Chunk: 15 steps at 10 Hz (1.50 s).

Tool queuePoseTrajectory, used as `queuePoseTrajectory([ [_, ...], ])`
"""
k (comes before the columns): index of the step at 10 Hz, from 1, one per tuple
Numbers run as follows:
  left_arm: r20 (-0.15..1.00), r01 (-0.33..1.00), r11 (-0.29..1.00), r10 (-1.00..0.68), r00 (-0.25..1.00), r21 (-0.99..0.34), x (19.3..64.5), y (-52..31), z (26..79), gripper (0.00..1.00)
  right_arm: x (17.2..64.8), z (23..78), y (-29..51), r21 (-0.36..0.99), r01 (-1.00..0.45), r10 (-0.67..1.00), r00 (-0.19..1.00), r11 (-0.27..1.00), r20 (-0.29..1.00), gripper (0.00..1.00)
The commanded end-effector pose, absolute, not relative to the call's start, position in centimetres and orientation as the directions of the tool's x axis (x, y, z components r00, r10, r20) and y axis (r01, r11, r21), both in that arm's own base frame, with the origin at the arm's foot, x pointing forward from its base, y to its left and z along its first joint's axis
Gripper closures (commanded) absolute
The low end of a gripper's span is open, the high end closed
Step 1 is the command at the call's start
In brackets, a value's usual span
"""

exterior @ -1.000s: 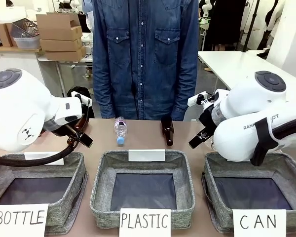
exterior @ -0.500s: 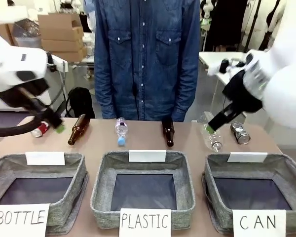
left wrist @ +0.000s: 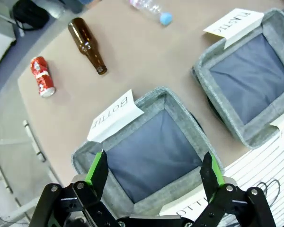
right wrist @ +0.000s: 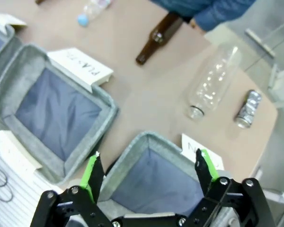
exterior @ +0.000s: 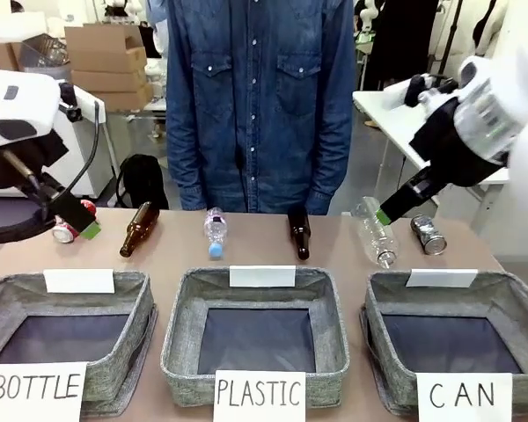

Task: Sort the can waste into the basket.
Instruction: Pick up the can waste from the table and place it in the right Fabric basket.

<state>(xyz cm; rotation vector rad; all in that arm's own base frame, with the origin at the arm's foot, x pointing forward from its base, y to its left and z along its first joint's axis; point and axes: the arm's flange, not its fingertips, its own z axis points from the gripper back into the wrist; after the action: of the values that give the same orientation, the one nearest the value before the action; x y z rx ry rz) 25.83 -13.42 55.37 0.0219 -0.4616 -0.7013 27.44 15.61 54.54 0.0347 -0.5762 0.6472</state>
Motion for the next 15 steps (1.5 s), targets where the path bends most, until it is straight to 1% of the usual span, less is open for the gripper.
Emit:
queuePoseTrajectory([
  [1,0.471,0.722,0.690,-0.625,0.623,-0.040,25.1,-12.2,56.3,0.00,25.8,55.6,14.6,-0.035,-0.577,0.498,0.672,0.816,0.548,0.00],
  [2,0.463,0.701,0.677,-0.559,0.687,-0.223,25.2,-9.5,56.5,0.00,25.0,55.8,12.9,0.186,-0.570,0.391,0.730,0.800,0.560,0.00],
  [3,0.451,0.648,0.655,-0.478,0.753,-0.388,25.1,-6.7,56.4,0.00,24.4,55.9,10.7,0.369,-0.465,0.220,0.811,0.805,0.542,0.00],
  [4,0.499,0.644,0.512,-0.407,0.765,-0.569,24.8,-3.8,56.2,0.00,23.3,56.3,8.3,0.548,-0.413,0.093,0.850,0.727,0.518,0.00],
  [5,0.542,0.589,0.450,-0.244,0.804,-0.671,24.5,-0.6,56.1,0.00,22.1,57.0,5.3,0.678,-0.372,-0.063,0.849,0.634,0.524,0.00],
  [6,0.575,0.571,0.395,-0.121,0.809,-0.720,23.9,1.8,56.1,0.00,21.2,57.3,2.7,0.749,-0.339,-0.173,0.841,0.570,0.513,0.00],
  [9,0.605,0.554,0.282,0.140,0.784,-0.783,22.5,7.8,55.1,0.00,20.8,56.0,-4.3,0.866,-0.229,-0.377,0.829,0.445,0.413,0.00],
  [10,0.596,0.545,0.259,0.205,0.776,-0.798,22.1,9.5,54.4,0.00,21.0,54.9,-6.2,0.894,-0.199,-0.421,0.827,0.402,0.374,0.00],
  [11,0.589,0.536,0.255,0.232,0.774,-0.805,22.1,10.3,53.9,0.00,21.3,53.6,-7.5,0.909,-0.182,-0.439,0.829,0.374,0.347,0.00],
  [12,0.553,0.480,0.302,0.240,0.798,-0.824,22.6,10.0,53.6,0.00,22.0,52.2,-7.7,0.911,-0.141,-0.416,0.855,0.388,0.310,0.00],
  [13,0.503,0.410,0.375,0.194,0.842,-0.831,23.6,9.4,53.3,0.00,23.1,50.8,-7.4,0.896,-0.113,-0.373,0.881,0.430,0.290,0.00],
  [14,0.555,0.491,0.275,0.257,0.791,-0.827,23.0,13.2,55.8,0.00,23.1,50.4,-6.9,0.831,-0.139,-0.377,0.842,0.539,0.386,0.00],
  [15,0.555,0.491,0.275,0.257,0.791,-0.827,23.0,13.2,55.8,0.00,24.1,56.3,-11.3,0.910,-0.110,-0.427,0.856,0.400,0.291,0.00],
])
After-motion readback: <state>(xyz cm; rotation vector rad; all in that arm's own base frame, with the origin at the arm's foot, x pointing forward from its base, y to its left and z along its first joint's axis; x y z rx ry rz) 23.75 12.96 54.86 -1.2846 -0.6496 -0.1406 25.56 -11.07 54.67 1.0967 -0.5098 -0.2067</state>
